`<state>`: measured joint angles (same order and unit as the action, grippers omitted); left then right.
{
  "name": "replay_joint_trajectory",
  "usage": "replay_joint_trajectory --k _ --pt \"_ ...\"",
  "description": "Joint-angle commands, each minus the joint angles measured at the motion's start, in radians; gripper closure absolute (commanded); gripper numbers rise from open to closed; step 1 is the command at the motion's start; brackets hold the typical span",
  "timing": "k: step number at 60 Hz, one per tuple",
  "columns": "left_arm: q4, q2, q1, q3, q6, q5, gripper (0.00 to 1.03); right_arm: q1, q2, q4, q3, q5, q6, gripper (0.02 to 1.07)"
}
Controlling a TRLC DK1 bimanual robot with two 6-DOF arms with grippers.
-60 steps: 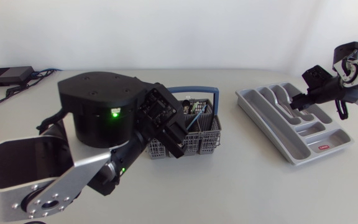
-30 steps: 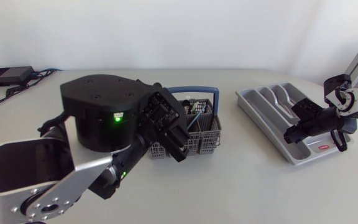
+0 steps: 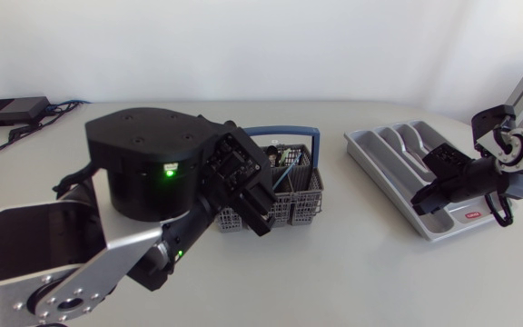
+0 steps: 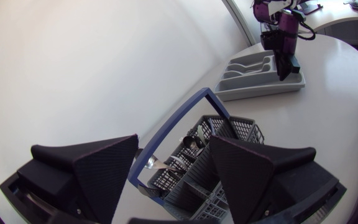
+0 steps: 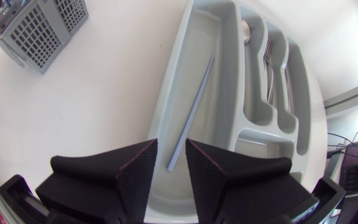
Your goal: Sort the cutlery from the basket into the organizer compartments.
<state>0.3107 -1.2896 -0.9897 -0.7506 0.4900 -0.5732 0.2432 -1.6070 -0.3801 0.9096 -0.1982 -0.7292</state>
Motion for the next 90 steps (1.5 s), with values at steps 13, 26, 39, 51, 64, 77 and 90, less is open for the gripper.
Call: replay_joint_trajectory --k 13,26,39,51,64,77,90 --pt "-0.009 0.033 -0.003 0.027 -0.022 -0.001 0.24 -0.018 0.052 -0.063 -0.064 -0.027 0.016 0.66" --pt "-0.01 0.039 -0.003 0.031 -0.022 -0.001 0.24 -0.055 -0.036 -0.017 -0.067 -0.02 0.068 0.67" --pt "-0.01 0.041 -0.004 0.034 -0.022 -0.001 0.24 -0.079 -0.137 0.024 -0.023 0.036 0.166 0.87" --pt "-0.009 0.044 -0.006 0.039 -0.022 -0.001 0.24 -0.099 -0.218 0.015 0.058 0.063 0.278 0.99" --pt "-0.002 0.056 -0.003 0.057 -0.022 -0.001 0.24 -0.145 -0.252 -0.033 0.158 0.042 0.416 1.0" --pt "0.007 0.064 -0.003 0.073 -0.022 0.001 0.24 -0.234 -0.306 -0.075 0.258 0.017 0.544 0.94" --pt "0.013 0.07 0.0 0.077 -0.022 0.003 0.24 -0.309 -0.292 -0.083 0.262 0.026 0.57 0.48"
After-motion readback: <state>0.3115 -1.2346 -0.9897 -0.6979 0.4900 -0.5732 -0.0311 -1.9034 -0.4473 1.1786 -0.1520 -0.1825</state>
